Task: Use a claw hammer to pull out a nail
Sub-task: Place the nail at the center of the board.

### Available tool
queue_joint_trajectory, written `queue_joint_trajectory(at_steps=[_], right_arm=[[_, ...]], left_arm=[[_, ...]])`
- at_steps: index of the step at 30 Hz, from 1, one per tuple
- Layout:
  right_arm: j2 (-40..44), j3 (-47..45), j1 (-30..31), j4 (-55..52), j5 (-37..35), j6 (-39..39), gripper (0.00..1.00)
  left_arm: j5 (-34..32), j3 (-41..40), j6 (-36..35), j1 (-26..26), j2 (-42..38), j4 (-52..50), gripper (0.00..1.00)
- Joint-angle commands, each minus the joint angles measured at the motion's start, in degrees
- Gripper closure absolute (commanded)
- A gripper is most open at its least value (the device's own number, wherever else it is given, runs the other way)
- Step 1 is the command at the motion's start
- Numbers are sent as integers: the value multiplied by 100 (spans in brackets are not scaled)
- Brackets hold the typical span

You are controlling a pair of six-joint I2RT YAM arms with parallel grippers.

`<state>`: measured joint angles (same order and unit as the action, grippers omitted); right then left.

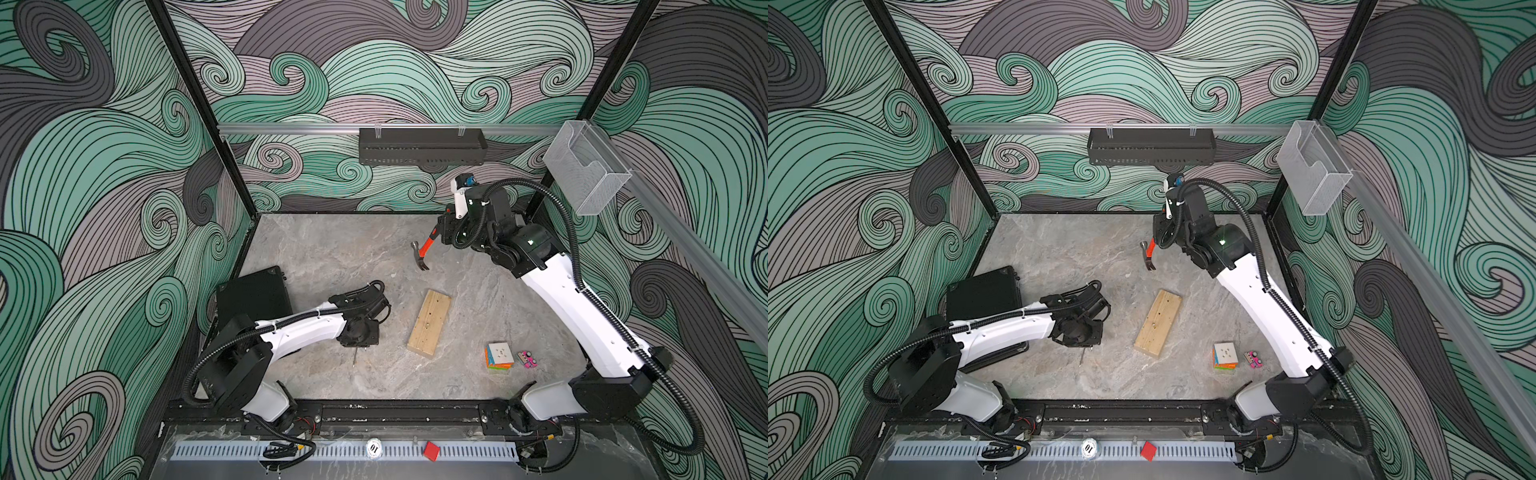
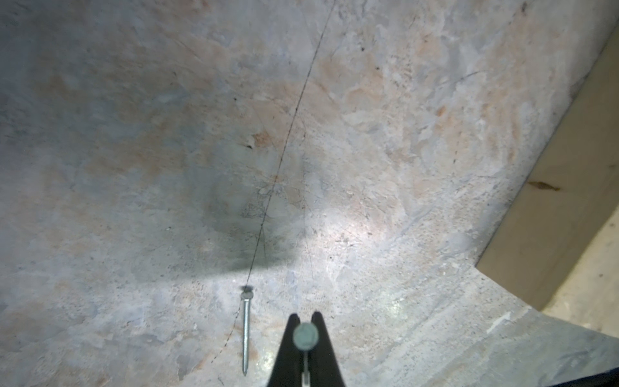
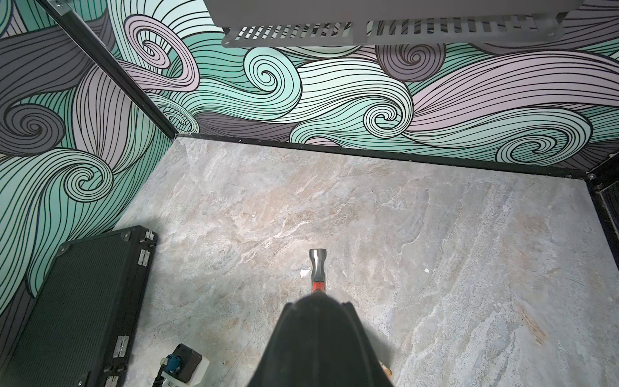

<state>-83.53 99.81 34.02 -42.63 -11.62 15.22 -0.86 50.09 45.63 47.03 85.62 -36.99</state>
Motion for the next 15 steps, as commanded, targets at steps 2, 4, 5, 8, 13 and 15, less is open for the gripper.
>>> queue_joint_trajectory(at_steps=[2, 4, 5, 8, 13, 15], right_arm=[[109, 57, -60, 573, 10, -15, 97], [93, 56, -71, 594, 12, -11, 97], [87, 49, -71, 596, 28, -12, 97], [50, 61, -94, 604, 52, -15, 97], [12, 77, -115, 632, 116, -12, 97], [2, 73, -130, 640, 142, 4, 97]], left_arm=[[7, -25, 122, 52, 99, -20, 100], [3, -29, 131, 56, 129, -19, 100], [-1, -25, 133, 56, 146, -36, 100], [-26, -8, 129, 55, 199, -98, 100], [3, -16, 175, 62, 225, -122, 100], [2, -10, 196, 79, 236, -150, 100]])
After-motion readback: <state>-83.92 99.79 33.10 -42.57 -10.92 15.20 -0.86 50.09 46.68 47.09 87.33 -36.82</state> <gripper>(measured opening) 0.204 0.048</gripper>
